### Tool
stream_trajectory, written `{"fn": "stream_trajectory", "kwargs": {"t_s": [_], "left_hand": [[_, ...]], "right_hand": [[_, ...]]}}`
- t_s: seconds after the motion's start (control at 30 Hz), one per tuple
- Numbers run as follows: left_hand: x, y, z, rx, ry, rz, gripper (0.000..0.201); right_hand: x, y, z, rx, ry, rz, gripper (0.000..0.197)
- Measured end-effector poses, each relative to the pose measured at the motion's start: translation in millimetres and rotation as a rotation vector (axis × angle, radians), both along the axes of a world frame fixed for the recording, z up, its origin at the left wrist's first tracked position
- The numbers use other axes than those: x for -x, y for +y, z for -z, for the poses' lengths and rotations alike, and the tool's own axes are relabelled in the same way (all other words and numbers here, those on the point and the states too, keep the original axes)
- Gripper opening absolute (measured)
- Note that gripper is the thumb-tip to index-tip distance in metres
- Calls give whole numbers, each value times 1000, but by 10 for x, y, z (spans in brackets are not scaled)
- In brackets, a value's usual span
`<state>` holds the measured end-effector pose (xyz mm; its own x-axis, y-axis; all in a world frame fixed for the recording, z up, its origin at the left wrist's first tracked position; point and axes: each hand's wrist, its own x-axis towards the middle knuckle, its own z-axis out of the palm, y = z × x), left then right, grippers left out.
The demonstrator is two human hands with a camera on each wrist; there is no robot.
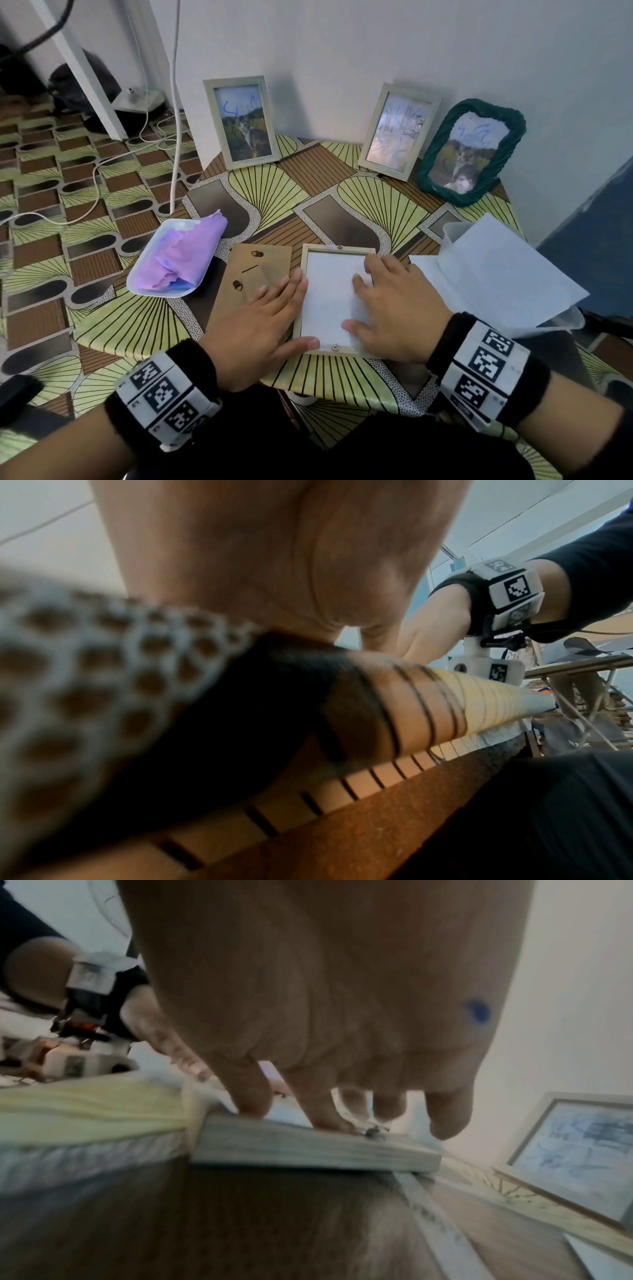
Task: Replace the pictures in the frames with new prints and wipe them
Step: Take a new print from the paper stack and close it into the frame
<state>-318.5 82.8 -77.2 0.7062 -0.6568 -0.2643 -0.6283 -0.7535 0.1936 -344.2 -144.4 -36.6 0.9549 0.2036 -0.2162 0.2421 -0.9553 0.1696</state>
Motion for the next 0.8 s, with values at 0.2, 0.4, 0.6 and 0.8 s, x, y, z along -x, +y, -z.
{"fn": "stream_trajectory", "kwargs": {"t_s": [0.2,0.4,0.6,0.8], "left_hand": [[-4,-4,5,-8,-19,3,87],[27,15,5,72,-20,-7,87],[-14,67,4,179,8,-18,88],[-17,74,13,206,2,-20,88]], "right_hand": [[48,-41,225,-37,139,-77,74],[-15,-74,183,-89,157,-92,77],[-60,-218,97,-316,53,-44,66],[-53,-425,54,-466,-79,-15,37]]}}
